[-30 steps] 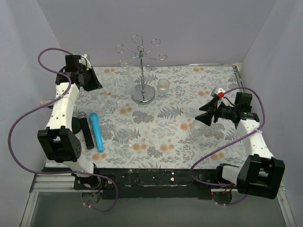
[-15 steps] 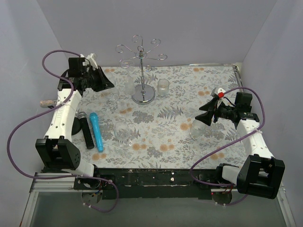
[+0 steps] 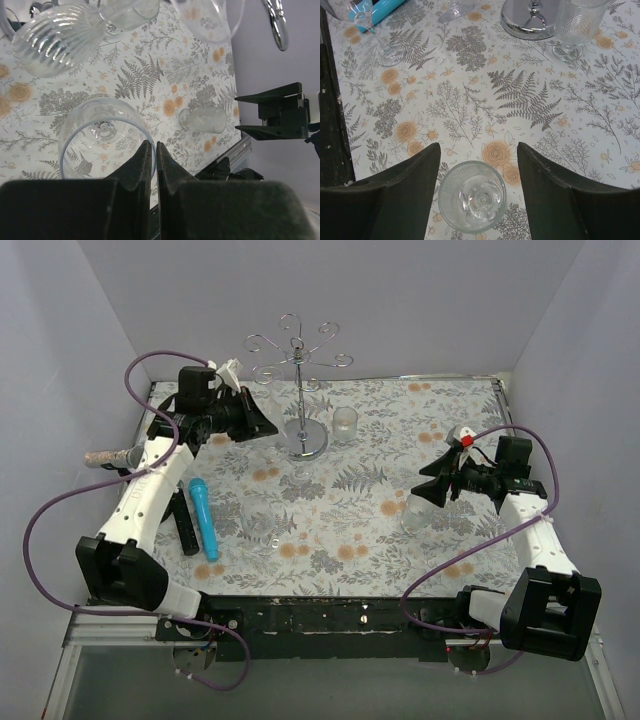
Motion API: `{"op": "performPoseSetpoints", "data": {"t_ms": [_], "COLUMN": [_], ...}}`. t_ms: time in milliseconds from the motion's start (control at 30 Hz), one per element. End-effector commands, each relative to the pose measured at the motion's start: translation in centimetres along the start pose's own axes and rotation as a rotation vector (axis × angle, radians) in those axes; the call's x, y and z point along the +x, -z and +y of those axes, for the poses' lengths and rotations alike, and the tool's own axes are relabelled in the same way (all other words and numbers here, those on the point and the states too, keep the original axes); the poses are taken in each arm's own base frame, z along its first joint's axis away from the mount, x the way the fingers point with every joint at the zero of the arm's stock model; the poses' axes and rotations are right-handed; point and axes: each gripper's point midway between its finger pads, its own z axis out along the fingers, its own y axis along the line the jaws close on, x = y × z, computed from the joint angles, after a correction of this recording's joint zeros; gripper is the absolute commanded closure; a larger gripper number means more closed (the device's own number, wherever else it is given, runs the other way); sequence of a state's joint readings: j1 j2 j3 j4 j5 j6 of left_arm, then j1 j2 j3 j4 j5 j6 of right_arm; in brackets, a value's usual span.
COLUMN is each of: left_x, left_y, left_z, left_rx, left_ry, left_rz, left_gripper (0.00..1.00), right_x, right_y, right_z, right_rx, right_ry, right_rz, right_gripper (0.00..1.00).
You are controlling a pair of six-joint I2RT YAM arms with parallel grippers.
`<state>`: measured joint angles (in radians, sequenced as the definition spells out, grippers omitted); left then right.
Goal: Place the wine glass upside down on the wine glass rack
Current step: Turn the wine glass upside down at the wine rack.
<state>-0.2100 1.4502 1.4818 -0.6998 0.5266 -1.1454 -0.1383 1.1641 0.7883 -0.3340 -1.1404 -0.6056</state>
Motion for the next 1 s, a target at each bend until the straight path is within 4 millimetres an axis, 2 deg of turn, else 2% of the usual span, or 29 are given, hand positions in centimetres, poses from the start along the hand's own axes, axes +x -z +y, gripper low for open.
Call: {"op": "performPoseSetpoints", "data": {"t_ms": [0,267,467,633,733,867,967], "left_x": [-0.8,0.4,1.2,2.1,2.6,2.9,3.2], "left_y": [2.8,3.1,3.1,2.6,2.3,1.9,1.6], "left_z": [-4.9,-8.0,-9.9,-11.0,-11.9,-12.8,-13.3], "left_rx": [0.136,0.201,0.225,0.236,0.243,0.259,0.272], "left_ry": [-0.031,-0.017,-0.011,0.001,-0.005,-0.017,-0.027], "left_rz": [-0.09,-0.109,-0.125,-0.137,-0.143,-0.139,-0.128], "left_gripper": [1.0,1.0,1.0,1.0,1.0,1.0,1.0], "right_x": [-2.1,-4.7,-6.5,-7.2,-6.7,-5.0,-3.8], "right_y": [0.0,-1.5,-5.0,-7.7,-9.0,-10.1,-10.6], "right_z": [0.6,1.3,3.6,3.9,3.2,3.2,4.2], "right_rx": [-0.056,-0.11,-0.166,-0.134,-0.046,-0.02,-0.075], "right_ry": [-0.006,-0.022,-0.068,-0.213,-0.4,-0.584,-0.687], "right_rz": [-0.055,0.006,0.074,0.109,0.135,0.163,0.169], "right_gripper": [0.29,0.3,0.3,0.31,0.31,0.3,0.3]}}
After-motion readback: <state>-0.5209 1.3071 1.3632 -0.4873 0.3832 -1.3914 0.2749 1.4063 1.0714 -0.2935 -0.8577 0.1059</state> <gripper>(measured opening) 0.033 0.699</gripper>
